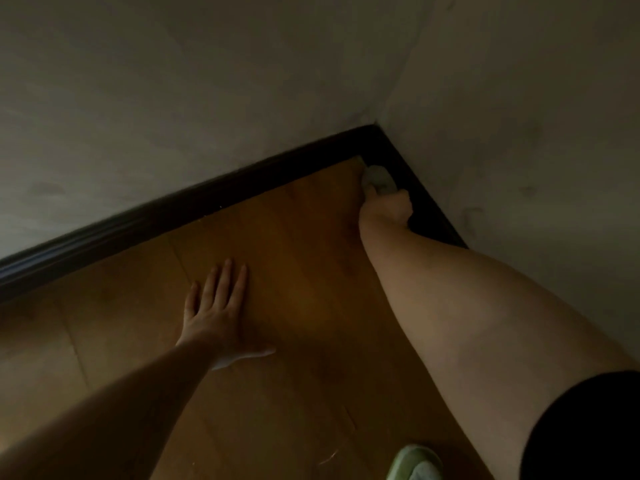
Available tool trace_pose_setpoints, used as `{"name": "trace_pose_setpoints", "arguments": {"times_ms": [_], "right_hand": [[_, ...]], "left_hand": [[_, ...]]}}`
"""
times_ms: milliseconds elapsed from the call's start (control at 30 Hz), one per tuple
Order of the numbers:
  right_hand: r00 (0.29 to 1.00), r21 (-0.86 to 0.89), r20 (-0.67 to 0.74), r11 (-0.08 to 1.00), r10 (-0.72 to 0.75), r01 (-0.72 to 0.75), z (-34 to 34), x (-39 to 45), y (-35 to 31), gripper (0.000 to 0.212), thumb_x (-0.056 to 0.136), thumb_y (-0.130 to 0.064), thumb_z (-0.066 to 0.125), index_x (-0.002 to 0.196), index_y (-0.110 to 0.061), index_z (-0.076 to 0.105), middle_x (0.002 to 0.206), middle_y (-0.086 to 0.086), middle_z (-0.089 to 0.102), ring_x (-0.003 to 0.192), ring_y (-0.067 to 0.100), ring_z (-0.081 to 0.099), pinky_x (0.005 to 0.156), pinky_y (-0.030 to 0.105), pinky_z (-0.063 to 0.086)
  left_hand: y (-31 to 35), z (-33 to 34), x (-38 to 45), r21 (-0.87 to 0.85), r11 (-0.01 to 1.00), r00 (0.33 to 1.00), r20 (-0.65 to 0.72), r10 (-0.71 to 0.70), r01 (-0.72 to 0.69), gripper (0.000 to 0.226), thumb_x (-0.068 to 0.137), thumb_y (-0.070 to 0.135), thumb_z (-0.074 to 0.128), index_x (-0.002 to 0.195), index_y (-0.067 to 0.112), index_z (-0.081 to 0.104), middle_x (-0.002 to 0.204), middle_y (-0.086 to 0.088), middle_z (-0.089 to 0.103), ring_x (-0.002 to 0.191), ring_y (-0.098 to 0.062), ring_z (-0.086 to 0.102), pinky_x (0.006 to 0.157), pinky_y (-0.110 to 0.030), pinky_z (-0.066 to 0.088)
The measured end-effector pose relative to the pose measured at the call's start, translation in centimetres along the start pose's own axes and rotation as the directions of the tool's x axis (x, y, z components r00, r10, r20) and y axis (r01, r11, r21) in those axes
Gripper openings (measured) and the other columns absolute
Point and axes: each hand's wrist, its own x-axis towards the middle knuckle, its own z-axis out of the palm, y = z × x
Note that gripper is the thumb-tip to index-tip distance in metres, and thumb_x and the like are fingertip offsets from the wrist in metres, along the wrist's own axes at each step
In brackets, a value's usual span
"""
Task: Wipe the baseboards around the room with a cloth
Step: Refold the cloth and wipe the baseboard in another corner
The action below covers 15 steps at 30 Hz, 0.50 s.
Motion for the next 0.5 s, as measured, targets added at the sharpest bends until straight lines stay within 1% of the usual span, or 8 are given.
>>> {"name": "trace_pose_setpoints", "arguments": {"times_ms": [67, 133, 167, 233, 300, 400, 500], "right_hand": [[0.998, -0.051, -0.061, 0.998, -0.026, 0.023, -1.2, -0.6, 1.7, 0.052, 0.096, -0.04, 0.06, 0.133, -0.005, 0.048, 0.132, 0.014, 0.053, 0.115, 0.027, 0.055, 0.075, 0.034, 0.043], [0.996, -0.05, -0.086, 0.999, -0.024, 0.02, -2.3, -1.1, 3.1, 0.049, 0.096, -0.04, 0.06, 0.13, -0.007, 0.05, 0.129, 0.013, 0.054, 0.111, 0.026, 0.056, 0.071, 0.032, 0.041], [0.996, -0.049, -0.085, 0.999, -0.021, 0.017, -2.9, -1.1, 3.8, 0.048, 0.096, -0.039, 0.06, 0.131, -0.008, 0.05, 0.129, 0.013, 0.054, 0.11, 0.026, 0.056, 0.072, 0.031, 0.04], [0.994, -0.04, -0.101, 0.999, -0.034, 0.03, -4.0, -2.0, 5.3, 0.048, 0.096, -0.036, 0.061, 0.134, -0.009, 0.049, 0.128, 0.012, 0.053, 0.11, 0.026, 0.056, 0.075, 0.03, 0.041], [0.992, -0.022, -0.123, 0.999, -0.038, 0.036, -5.1, -2.7, 7.1, 0.046, 0.096, -0.034, 0.062, 0.134, -0.011, 0.05, 0.127, 0.011, 0.053, 0.11, 0.026, 0.057, 0.077, 0.031, 0.043], [0.986, -0.016, -0.163, 0.999, -0.031, 0.029, -7.0, -3.9, 9.4, 0.046, 0.095, -0.032, 0.063, 0.135, -0.012, 0.05, 0.128, 0.009, 0.052, 0.109, 0.025, 0.057, 0.078, 0.03, 0.043], [0.981, 0.028, -0.193, 1.0, -0.003, 0.008, -8.6, -4.7, 11.9, 0.045, 0.095, -0.032, 0.063, 0.133, -0.012, 0.05, 0.127, 0.009, 0.052, 0.11, 0.025, 0.056, 0.08, 0.029, 0.041]], "left_hand": [[0.1, -0.2, -0.1, -0.009, 1.0, 1.0, 0.011, -0.002, 0.002, 0.147, 0.039, 0.104, 0.033, 0.145, 0.033, -0.039, 0.152, 0.003, -0.047, 0.135, -0.014, -0.049, 0.117, -0.044, -0.017], [0.4, -0.7, -0.2, -0.012, 1.0, 0.999, 0.034, -0.007, 0.007, 0.147, 0.037, 0.104, 0.031, 0.143, 0.033, -0.042, 0.148, 0.004, -0.051, 0.133, -0.015, -0.051, 0.117, -0.043, -0.018], [0.6, -0.9, -0.3, -0.007, 1.0, 0.999, 0.045, -0.01, 0.011, 0.148, 0.038, 0.104, 0.035, 0.142, 0.033, -0.042, 0.148, 0.004, -0.052, 0.133, -0.016, -0.051, 0.117, -0.042, -0.018], [0.8, -1.1, -0.4, -0.004, 1.0, 0.998, 0.054, -0.02, 0.02, 0.149, 0.045, 0.1, 0.05, 0.143, 0.033, -0.041, 0.148, 0.003, -0.051, 0.138, -0.018, -0.046, 0.117, -0.043, -0.017], [0.8, -0.9, -0.4, 0.016, 1.0, 0.998, 0.051, -0.021, 0.021, 0.148, 0.052, 0.095, 0.058, 0.143, 0.033, -0.041, 0.149, 0.003, -0.05, 0.141, -0.019, -0.041, 0.119, -0.045, -0.014], [0.9, -0.7, -0.2, 0.03, 0.999, 0.999, 0.031, -0.035, 0.034, 0.148, 0.052, 0.094, 0.059, 0.144, 0.034, -0.039, 0.15, 0.005, -0.048, 0.142, -0.016, -0.039, 0.121, -0.045, -0.009], [0.8, -0.4, 0.1, 0.03, 0.998, 0.998, 0.012, -0.054, 0.054, 0.149, 0.045, 0.098, 0.052, 0.146, 0.035, -0.037, 0.149, 0.008, -0.047, 0.144, -0.014, -0.035, 0.122, -0.046, -0.005]]}}
